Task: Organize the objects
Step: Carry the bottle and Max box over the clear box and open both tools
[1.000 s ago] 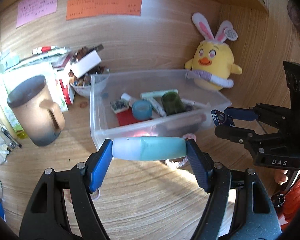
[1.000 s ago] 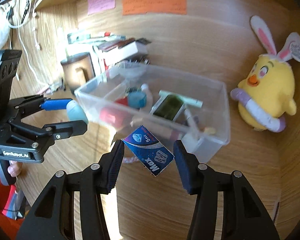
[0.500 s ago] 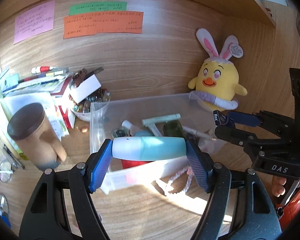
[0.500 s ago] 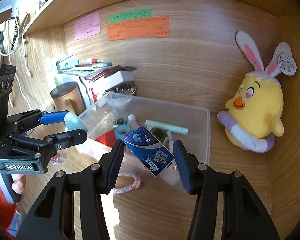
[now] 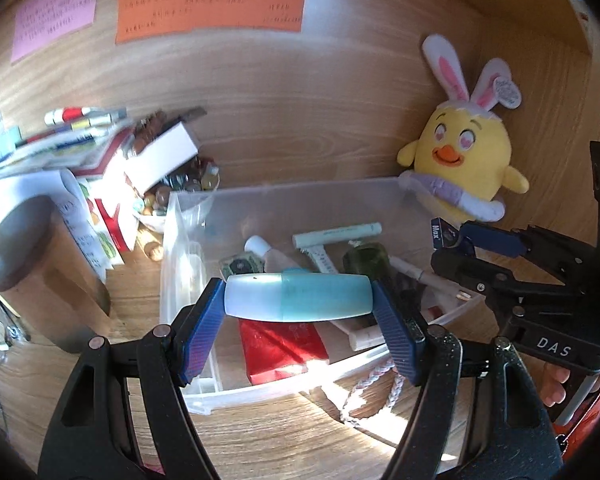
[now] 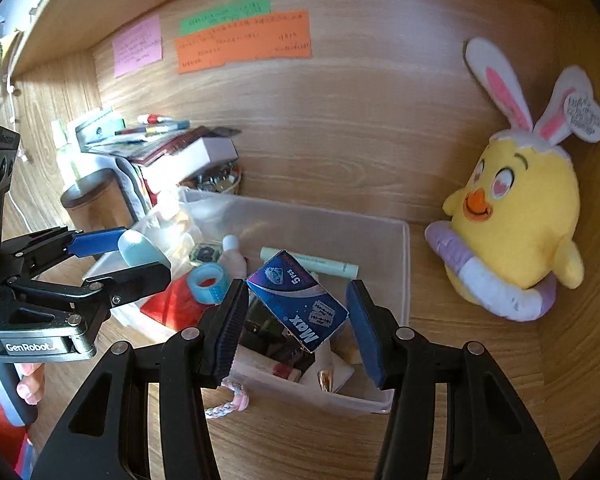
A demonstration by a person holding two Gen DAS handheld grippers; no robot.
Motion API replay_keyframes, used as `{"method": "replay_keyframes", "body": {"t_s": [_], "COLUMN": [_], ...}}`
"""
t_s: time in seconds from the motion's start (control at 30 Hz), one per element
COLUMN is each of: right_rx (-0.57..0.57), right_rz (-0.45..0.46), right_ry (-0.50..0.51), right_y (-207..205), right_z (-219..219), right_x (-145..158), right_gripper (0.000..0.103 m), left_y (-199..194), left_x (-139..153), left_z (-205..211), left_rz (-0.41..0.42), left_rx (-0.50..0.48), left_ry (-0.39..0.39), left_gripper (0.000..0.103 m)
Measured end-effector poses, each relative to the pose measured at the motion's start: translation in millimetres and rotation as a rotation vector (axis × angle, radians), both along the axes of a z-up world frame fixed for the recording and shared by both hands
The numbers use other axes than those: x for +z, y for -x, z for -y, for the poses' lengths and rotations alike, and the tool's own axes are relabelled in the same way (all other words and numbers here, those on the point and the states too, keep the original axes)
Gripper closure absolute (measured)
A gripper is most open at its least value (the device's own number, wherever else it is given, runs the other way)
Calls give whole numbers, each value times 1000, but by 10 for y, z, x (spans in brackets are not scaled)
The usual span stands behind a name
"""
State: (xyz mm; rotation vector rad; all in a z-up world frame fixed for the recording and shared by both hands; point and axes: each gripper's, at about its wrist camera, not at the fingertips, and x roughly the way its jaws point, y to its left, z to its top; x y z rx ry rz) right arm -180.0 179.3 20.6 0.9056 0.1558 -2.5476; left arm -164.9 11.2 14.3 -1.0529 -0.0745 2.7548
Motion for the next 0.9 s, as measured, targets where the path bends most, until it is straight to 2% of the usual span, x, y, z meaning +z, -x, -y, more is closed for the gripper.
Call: {"method": "replay_keyframes", "body": {"t_s": [0.37, 0.7, 0.77, 0.83, 0.9], "right_rx": [5, 1, -5, -8, -6], "right_rz": [62, 49, 44, 42, 46], "right_ry": [-44, -70, -79, -78, -71], "right_y": [129, 117, 115, 109, 100], "right_z": [83, 116, 112, 96, 84], "right_x": [-224, -241, -241, -234, -226], "right_gripper": [56, 55, 52, 44, 40], "left_y": [97, 95, 83, 60, 29], "left_x": [-198, -204, -185, -157, -125], "left_z": [-19, -13, 5, 25, 43], "left_rz": [49, 52, 49, 38, 27], "left_rx": [-9, -12, -16, -13, -10], "left_ry": [9, 18, 6, -2, -8], "left_gripper": [30, 27, 23, 20, 19]}}
